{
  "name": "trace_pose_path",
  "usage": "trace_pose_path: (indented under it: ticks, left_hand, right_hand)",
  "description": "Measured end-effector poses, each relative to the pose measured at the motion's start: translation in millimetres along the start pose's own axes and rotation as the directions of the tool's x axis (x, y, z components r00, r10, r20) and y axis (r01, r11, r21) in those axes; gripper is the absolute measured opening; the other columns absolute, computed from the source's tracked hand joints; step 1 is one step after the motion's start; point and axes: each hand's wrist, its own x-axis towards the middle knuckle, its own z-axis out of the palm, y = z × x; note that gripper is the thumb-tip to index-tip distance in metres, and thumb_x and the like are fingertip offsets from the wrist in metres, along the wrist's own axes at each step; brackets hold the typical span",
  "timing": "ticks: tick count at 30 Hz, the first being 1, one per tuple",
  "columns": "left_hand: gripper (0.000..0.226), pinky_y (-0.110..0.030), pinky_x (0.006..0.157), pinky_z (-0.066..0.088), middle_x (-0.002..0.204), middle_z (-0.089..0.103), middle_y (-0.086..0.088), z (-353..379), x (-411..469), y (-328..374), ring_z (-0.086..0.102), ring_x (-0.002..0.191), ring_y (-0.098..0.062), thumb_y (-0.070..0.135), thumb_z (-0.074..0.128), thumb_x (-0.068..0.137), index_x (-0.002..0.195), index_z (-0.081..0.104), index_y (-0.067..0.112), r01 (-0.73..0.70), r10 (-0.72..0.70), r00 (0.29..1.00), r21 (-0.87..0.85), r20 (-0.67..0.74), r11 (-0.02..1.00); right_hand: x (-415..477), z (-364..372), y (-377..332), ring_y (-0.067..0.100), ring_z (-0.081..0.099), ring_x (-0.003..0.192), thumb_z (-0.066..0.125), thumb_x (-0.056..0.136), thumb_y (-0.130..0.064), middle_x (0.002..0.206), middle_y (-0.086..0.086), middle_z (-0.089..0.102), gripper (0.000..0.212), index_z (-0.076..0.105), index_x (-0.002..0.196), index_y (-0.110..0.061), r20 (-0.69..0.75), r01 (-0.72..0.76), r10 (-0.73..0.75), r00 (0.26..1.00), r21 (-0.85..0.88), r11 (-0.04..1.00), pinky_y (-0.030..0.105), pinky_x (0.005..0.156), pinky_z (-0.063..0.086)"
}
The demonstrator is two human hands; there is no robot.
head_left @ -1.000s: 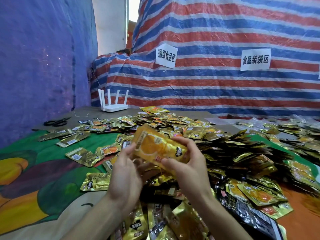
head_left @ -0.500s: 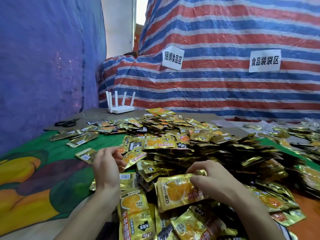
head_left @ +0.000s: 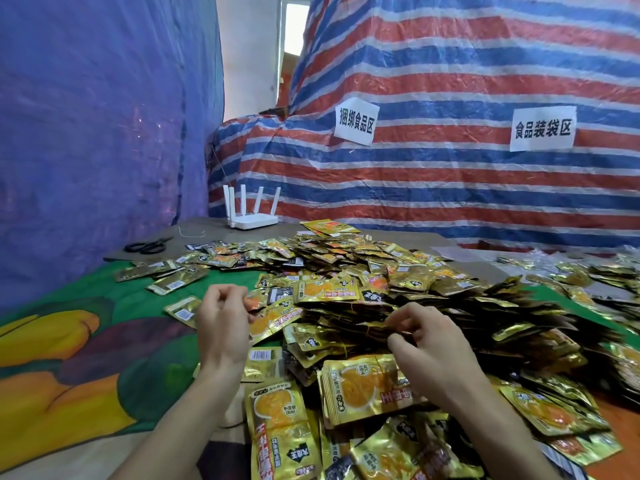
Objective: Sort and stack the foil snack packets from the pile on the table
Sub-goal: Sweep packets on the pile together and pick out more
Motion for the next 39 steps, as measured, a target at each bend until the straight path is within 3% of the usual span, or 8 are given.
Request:
trace_pose_path:
  ticks: [8, 17, 19, 22, 25, 29, 35, 39]
  left_hand:
    - [0.016, -0.031, 0.062, 0.038, 0.089, 0.062, -0.006, -4.5, 65.6, 19.1, 0.056, 0.069, -0.02, 0.021, 0.051, 0.098, 0.087, 0.061, 0.014, -0.032, -0.04, 0.978, 0.341, 0.203, 0.939]
    - [0.029, -0.025, 0.064, 0.041, 0.095, 0.054, -0.004, 24.8, 159.4, -45.2, 0.051, 0.077, -0.014, 0.041, 0.055, 0.099, 0.094, 0.055, 0.013, -0.256, -0.328, 0.844, 0.856, 0.425, 0.449]
    - [0.05, -0.031, 0.083, 0.05, 0.118, 0.058, -0.009, 32.7, 166.8, -61.0, 0.058, 0.099, -0.016, 0.06, 0.046, 0.098, 0.115, 0.055, 0.014, -0.317, -0.382, 0.819, 0.892, 0.428, 0.321]
    - [0.096, -0.056, 0.121, 0.02, 0.162, 0.028, -0.011, 40.8, 176.3, -79.2, 0.032, 0.146, -0.033, 0.08, 0.033, 0.089, 0.154, 0.028, 0.01, -0.348, -0.44, 0.813, 0.924, 0.381, 0.158]
    - [0.101, -0.047, 0.119, 0.028, 0.161, 0.028, -0.018, 45.2, 189.5, -88.0, 0.035, 0.144, -0.034, 0.082, 0.03, 0.086, 0.152, 0.035, 0.006, -0.345, -0.515, 0.76, 0.918, 0.396, 0.197]
    - [0.085, -0.028, 0.069, 0.045, 0.1, 0.064, -0.024, 48.2, 198.0, -86.4, 0.059, 0.074, -0.015, 0.078, 0.061, 0.069, 0.104, 0.065, 0.001, -0.273, -0.447, 0.785, 0.887, 0.429, 0.373]
    - [0.097, -0.038, 0.087, 0.05, 0.14, 0.052, -0.015, 50.3, 196.2, -70.6, 0.056, 0.117, -0.031, 0.053, 0.085, 0.068, 0.141, 0.045, 0.003, -0.063, -0.462, 0.826, 0.868, 0.322, 0.492]
    - [0.049, -0.037, 0.086, 0.045, 0.126, 0.054, -0.004, 47.3, 193.6, -57.3, 0.052, 0.11, -0.025, 0.041, 0.081, 0.08, 0.113, 0.061, 0.012, -0.09, -0.448, 0.802, 0.822, 0.395, 0.563]
  right_hand:
    - [49.3, -9.0, -36.1, 0.008, 0.062, 0.085, 0.062, 0.09, -0.033, 0.092, -0.014, 0.063, 0.012, 0.064, 0.101, -0.031, 0.1, 0.139, -0.127, 0.987, -0.128, 0.982, 0.036, 0.075, 0.056]
    - [204.7, 55.4, -30.8, 0.03, 0.067, 0.08, 0.055, 0.088, -0.017, 0.087, 0.022, 0.067, 0.022, 0.066, 0.088, 0.002, 0.325, 0.074, 0.032, 0.945, -0.31, 0.948, 0.037, 0.065, 0.053]
    - [231.8, 74.8, -16.9, 0.026, 0.064, 0.078, 0.054, 0.09, -0.017, 0.084, 0.012, 0.065, 0.018, 0.064, 0.089, -0.002, 0.334, 0.096, 0.038, 0.942, -0.375, 0.922, 0.032, 0.063, 0.05]
    - [259.2, 101.2, 3.5, 0.027, 0.065, 0.093, 0.056, 0.094, -0.028, 0.101, 0.009, 0.066, 0.026, 0.065, 0.105, -0.007, 0.4, 0.117, 0.095, 0.912, -0.473, 0.873, 0.037, 0.081, 0.057]
    - [275.6, 119.6, 21.8, 0.032, 0.057, 0.122, 0.052, 0.099, -0.05, 0.13, 0.011, 0.058, 0.053, 0.056, 0.134, -0.011, 0.445, 0.074, 0.215, 0.87, -0.547, 0.834, 0.043, 0.104, 0.048]
    - [285.4, 130.5, 37.3, 0.03, 0.057, 0.122, 0.05, 0.093, -0.068, 0.134, 0.006, 0.057, 0.076, 0.046, 0.145, -0.013, 0.477, -0.012, 0.343, 0.809, -0.57, 0.821, 0.044, 0.104, 0.046]
    - [293.9, 123.9, 30.2, 0.021, 0.057, 0.092, 0.058, 0.093, -0.049, 0.116, 0.005, 0.058, 0.043, 0.051, 0.119, -0.016, 0.433, 0.037, 0.309, 0.847, -0.626, 0.779, 0.036, 0.081, 0.047]
    - [290.4, 118.0, 31.0, 0.022, 0.061, 0.101, 0.053, 0.091, -0.053, 0.115, 0.006, 0.06, 0.043, 0.054, 0.113, -0.016, 0.51, 0.039, 0.385, 0.769, -0.639, 0.768, 0.039, 0.089, 0.052]
